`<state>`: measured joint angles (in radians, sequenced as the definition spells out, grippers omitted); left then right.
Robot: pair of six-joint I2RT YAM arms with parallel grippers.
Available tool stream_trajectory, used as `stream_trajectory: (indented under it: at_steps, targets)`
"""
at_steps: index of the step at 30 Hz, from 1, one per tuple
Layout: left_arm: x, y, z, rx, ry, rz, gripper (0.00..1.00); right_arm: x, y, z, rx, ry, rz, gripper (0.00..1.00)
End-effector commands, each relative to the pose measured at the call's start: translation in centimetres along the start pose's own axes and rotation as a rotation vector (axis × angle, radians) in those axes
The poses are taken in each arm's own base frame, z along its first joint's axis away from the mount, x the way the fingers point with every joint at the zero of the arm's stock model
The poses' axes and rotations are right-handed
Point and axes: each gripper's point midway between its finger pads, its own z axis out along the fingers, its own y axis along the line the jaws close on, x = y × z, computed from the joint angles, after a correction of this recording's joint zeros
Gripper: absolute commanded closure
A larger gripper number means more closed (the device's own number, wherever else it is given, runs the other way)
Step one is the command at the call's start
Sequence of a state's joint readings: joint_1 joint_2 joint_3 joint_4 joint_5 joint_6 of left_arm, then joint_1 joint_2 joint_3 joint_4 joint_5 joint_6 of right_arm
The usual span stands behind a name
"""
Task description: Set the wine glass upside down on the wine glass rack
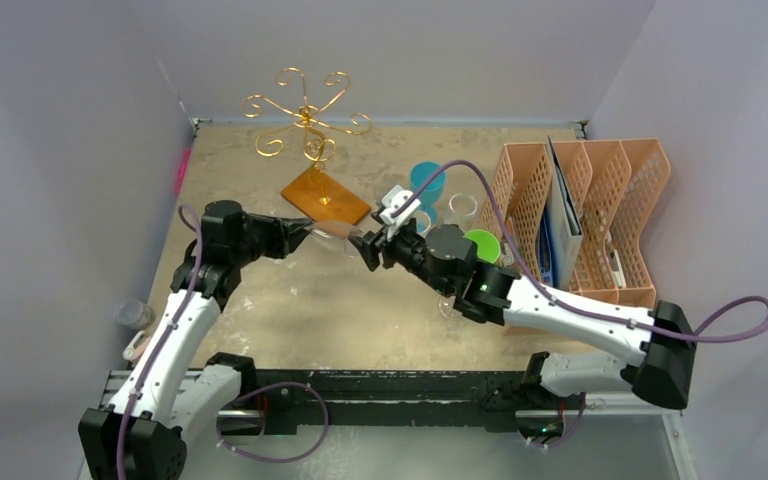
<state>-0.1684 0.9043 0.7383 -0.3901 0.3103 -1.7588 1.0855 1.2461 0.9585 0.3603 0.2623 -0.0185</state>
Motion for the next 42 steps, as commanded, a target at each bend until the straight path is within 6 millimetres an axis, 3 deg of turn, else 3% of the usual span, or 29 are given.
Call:
stream_trajectory:
  at_steps: [1,5,8,16,20,26,32,37,42]
  targets:
    - [-2.3,-3.3,-1.1,0.166,-0.120,0.209,1.00,-1.8,-1.8,-3.2,0.063,-0.040,0.022,0.37]
    - [-5.1,-4.3,-2.4,0.209,-0.237,0.389,1.00,-0.9,-2.4,-6.2,0.076,-0.012,0.091,0.35]
    - [-7.1,-5.8,-4.1,0.218,-0.350,0.635,1.00,-0.5,-2.1,-7.9,0.050,0.006,0.161,0.35]
    - [-8.2,-10.4,-7.7,0.239,-0.559,1.258,1.00,-0.7,-1.3,-8.8,0.021,0.019,0.256,0.35]
    - [-11.0,-11.6,-8.4,0.074,-0.668,1.335,1.00,-0.7,-0.8,-8.4,-0.004,0.041,0.248,0.34]
    - [-11.9,-15.1,-9.2,0.058,-0.749,1.441,1.00,-0.6,-0.8,-8.2,-0.006,0.074,0.201,0.34]
    - [-12.0,-17.6,-8.1,0.124,-0.739,1.631,1.00,-0.9,-0.6,-8.0,-0.014,0.045,0.228,0.34]
    - [-12.2,-18.7,-4.9,0.207,-0.624,1.756,1.00,-0.4,-0.3,-7.6,-0.017,0.077,0.228,0.35]
    - [-10.1,-19.5,-4.4,0.420,-0.559,1.980,1.00,-0.7,0.3,-7.5,-0.050,0.080,0.241,0.35]
